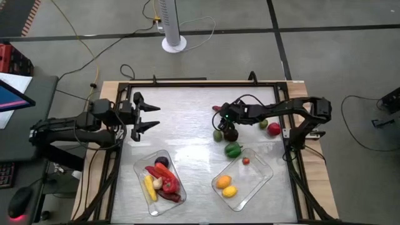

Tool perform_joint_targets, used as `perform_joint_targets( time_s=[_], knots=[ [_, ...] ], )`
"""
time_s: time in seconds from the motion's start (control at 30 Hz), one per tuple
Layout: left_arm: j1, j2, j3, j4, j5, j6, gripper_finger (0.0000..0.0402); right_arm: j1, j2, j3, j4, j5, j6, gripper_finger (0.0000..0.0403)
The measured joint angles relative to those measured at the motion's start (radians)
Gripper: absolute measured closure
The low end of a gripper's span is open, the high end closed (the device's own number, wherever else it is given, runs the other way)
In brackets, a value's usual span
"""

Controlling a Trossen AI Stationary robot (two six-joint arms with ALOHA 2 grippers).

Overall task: Sort produce into baskets
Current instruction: Put the red pepper into the left transparent bin

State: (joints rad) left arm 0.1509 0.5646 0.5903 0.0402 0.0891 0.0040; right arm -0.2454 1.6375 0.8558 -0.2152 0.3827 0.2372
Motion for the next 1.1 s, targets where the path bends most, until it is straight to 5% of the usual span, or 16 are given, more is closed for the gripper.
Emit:
perform_joint_targets(
  time_s=[0.77,1.1],
  knots=[
    [0.0,-0.002,0.0,-0.001,-0.011,0.0,0.015,0.009,-0.008,0.024,0.051,-0.064,-0.079,0.0127],
    [0.0,-0.002,0.0,-0.002,-0.011,0.007,0.015,0.042,-0.007,0.024,0.091,-0.035,-0.107,0.001]
  ],
)
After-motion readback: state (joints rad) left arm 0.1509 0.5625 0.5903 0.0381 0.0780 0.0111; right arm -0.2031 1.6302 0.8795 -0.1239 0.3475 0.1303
